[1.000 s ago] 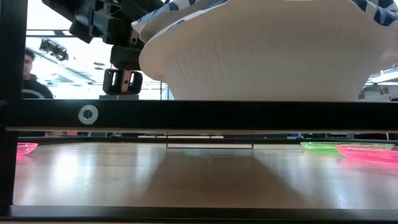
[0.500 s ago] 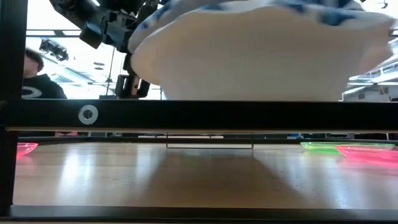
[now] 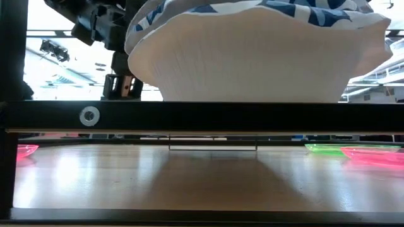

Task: Place and stack plates onto a shelf
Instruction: Stack the green transparent plate on the orange transparent plate on the shelf

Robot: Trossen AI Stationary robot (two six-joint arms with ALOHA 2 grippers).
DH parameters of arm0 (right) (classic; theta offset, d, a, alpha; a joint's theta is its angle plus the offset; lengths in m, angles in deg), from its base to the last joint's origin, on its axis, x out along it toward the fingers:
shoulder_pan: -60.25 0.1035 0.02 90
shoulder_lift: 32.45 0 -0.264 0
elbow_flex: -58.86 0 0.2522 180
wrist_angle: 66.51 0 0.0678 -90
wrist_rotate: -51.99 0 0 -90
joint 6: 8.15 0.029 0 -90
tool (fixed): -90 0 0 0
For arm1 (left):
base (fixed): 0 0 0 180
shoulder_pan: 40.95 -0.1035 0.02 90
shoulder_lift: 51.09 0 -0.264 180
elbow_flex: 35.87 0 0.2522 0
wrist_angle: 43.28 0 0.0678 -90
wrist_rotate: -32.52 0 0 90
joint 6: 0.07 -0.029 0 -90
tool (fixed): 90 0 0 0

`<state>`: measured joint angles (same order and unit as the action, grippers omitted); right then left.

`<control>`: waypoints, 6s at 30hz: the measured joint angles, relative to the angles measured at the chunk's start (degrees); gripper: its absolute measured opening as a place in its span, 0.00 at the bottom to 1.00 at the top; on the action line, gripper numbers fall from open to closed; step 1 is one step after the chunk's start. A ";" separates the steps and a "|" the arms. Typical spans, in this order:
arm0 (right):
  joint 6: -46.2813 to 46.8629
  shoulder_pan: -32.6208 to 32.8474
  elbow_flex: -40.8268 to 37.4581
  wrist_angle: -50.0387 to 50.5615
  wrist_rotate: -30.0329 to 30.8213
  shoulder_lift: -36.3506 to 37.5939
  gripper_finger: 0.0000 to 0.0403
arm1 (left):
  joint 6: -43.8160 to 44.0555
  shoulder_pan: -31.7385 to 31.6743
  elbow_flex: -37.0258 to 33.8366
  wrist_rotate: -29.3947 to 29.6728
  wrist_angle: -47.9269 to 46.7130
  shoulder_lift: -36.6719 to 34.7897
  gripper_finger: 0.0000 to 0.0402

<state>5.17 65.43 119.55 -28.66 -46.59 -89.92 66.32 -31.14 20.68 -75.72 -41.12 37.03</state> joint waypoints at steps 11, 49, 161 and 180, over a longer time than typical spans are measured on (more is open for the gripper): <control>-0.26 -0.01 0.00 0.00 0.11 0.01 0.52 | -2.62 -1.93 0.00 -2.97 -0.30 0.00 0.33; -0.51 -2.86 0.00 3.54 3.76 0.00 0.52 | -27.08 -3.26 0.00 7.57 -52.30 -19.34 0.33; -40.52 -42.76 -0.03 25.34 0.00 -33.84 0.03 | -27.06 -3.21 0.00 12.68 -52.96 -19.19 0.33; -40.50 -42.94 0.01 25.25 2.98 -33.81 0.02 | -27.10 -3.19 0.00 12.68 -52.96 -19.19 0.33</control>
<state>-35.33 22.49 119.56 -3.41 -43.61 -123.73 39.21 -34.34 20.68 -63.04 -94.08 17.84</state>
